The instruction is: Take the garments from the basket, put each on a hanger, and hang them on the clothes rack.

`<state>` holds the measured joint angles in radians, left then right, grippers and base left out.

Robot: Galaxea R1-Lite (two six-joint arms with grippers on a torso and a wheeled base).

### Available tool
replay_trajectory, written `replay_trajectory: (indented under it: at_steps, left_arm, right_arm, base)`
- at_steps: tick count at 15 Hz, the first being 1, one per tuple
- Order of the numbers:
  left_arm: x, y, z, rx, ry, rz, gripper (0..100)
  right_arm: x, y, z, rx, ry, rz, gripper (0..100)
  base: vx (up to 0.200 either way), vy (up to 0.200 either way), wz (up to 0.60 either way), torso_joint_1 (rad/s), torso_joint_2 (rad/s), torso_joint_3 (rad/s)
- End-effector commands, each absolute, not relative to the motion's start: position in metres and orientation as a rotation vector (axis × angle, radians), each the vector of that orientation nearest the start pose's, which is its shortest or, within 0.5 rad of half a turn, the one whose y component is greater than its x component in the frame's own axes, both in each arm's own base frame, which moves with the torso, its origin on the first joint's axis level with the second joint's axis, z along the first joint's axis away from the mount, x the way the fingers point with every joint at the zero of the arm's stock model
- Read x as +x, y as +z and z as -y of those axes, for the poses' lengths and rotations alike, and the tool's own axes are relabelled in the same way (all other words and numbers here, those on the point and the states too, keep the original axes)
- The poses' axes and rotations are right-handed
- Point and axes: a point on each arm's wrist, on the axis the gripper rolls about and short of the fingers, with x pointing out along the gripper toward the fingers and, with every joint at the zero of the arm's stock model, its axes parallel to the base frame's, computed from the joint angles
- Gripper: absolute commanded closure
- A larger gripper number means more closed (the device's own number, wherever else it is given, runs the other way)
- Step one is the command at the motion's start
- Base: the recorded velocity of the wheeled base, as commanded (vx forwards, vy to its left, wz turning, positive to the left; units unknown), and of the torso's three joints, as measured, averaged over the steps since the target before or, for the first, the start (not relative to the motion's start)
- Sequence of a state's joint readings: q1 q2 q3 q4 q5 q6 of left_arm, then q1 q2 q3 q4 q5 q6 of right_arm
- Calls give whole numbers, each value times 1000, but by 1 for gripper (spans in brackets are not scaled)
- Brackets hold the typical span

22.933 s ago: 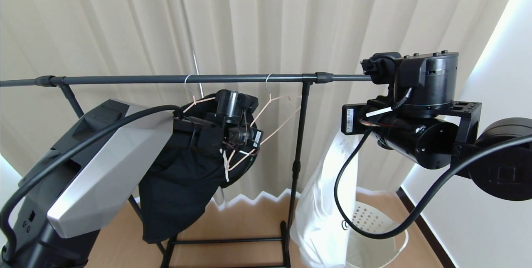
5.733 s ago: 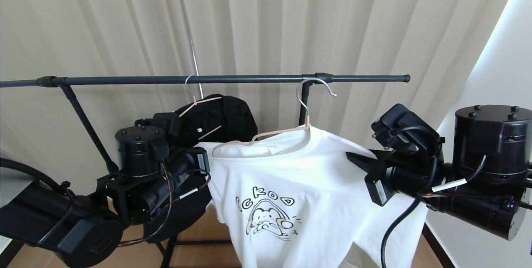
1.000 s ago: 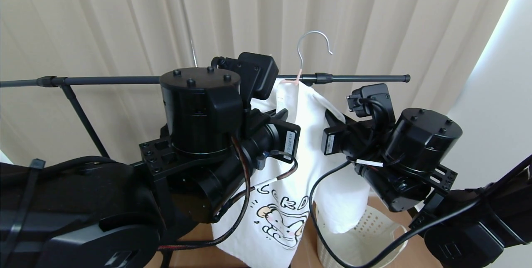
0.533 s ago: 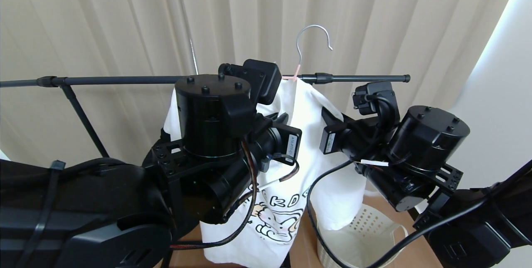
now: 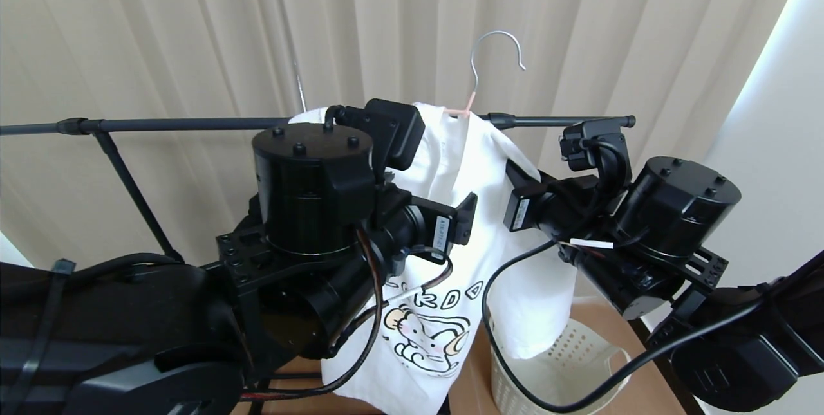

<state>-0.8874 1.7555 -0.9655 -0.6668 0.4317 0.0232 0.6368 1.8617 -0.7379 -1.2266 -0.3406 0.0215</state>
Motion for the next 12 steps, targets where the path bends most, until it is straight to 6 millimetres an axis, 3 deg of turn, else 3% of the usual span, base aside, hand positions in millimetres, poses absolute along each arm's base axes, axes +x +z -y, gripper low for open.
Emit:
replay_trajectory:
  at_steps: [1, 8, 12]
  left_arm:
    - [209, 225, 228, 77, -432, -65, 0]
    - [204, 208, 131, 58, -418, -134, 0]
    - [213, 196, 102, 43, -466, -170, 0]
  right_arm:
    - [273, 174, -185, 71, 283, 93, 100]
    - [283, 167, -157, 48, 355, 72, 100]
    - [283, 165, -134, 36, 427, 59, 100]
  base:
    - [0, 0, 0, 0, 0, 0]
    - [0, 0, 0, 0, 0, 0]
    - [0, 0, 0, 0, 0, 0]
